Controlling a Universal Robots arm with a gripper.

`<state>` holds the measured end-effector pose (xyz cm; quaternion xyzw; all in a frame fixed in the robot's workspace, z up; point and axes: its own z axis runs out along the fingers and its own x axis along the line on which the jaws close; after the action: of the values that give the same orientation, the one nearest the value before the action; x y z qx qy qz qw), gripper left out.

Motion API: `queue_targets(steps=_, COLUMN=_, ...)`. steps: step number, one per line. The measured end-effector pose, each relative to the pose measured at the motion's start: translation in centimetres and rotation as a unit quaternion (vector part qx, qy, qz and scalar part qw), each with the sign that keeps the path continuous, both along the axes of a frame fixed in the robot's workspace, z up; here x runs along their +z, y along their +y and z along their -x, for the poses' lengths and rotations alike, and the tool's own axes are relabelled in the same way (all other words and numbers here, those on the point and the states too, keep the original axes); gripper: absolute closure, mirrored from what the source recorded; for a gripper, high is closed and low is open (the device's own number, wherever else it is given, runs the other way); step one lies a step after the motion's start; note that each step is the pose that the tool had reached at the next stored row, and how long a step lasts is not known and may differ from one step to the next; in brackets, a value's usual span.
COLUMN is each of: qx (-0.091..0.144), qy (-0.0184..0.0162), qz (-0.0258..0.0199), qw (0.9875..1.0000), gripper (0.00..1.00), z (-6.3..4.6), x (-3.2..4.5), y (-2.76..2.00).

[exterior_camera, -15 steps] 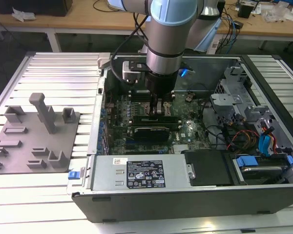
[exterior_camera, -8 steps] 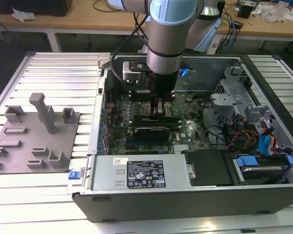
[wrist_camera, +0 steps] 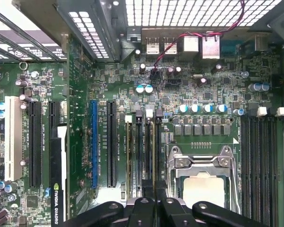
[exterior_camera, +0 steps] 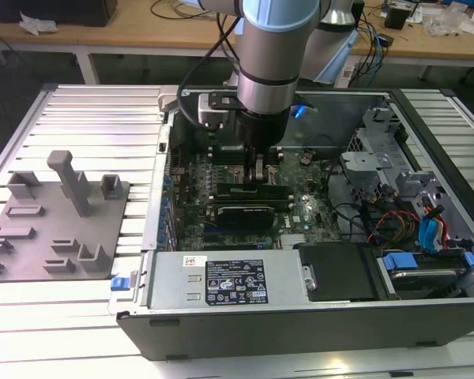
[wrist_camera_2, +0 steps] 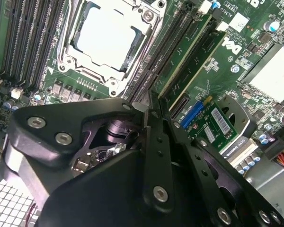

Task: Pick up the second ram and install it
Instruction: 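Insert the second ram into the second slot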

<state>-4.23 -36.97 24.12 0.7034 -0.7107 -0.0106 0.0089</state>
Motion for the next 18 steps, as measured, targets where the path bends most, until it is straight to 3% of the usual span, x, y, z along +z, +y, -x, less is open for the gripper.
queue_targets(steps=5, qx=0.0, qy=-0.0026, qz=-0.0001, qw=1.0, gripper=0.91, z=0.2, x=0.17, y=0.0)
queue_targets(steps=6, qx=0.0, qy=-0.0077, qz=0.0, qw=1.0, gripper=0.91, z=0.2, x=0.17, y=-0.01)
queue_targets(steps=7, qx=0.0, qy=-0.0235, qz=0.0, qw=0.9997, gripper=0.91, z=0.4, x=0.13, y=0.0)
queue_targets(steps=8, qx=0.0, qy=-0.0313, qz=0.0, qw=0.9995, gripper=0.91, z=0.7, x=0.1, y=0.0)
queue_targets(steps=9, qx=0.0, qy=-0.0363, qz=0.0, qw=0.9993, gripper=0.91, z=1.1, x=0.08, y=-0.01)
queue_targets(steps=10, qx=0.0, qy=-0.047, qz=0.0, qw=0.9989, gripper=0.91, z=1.2, x=-0.09, y=-0.15)
queue_targets(steps=11, qx=0.0, qy=-0.0501, qz=0.0, qw=0.9987, gripper=0.91, z=1.4, x=-0.11, y=-0.16)
queue_targets(steps=13, qx=0.0, qy=-0.0519, qz=-0.0001, qw=0.9987, gripper=0.91, z=2.1, x=-0.13, y=-0.15)
queue_targets(steps=18, qx=-0.008, qy=-0.0519, qz=0.0004, qw=0.9986, gripper=0.91, z=2.1, x=-0.36, y=-0.16)
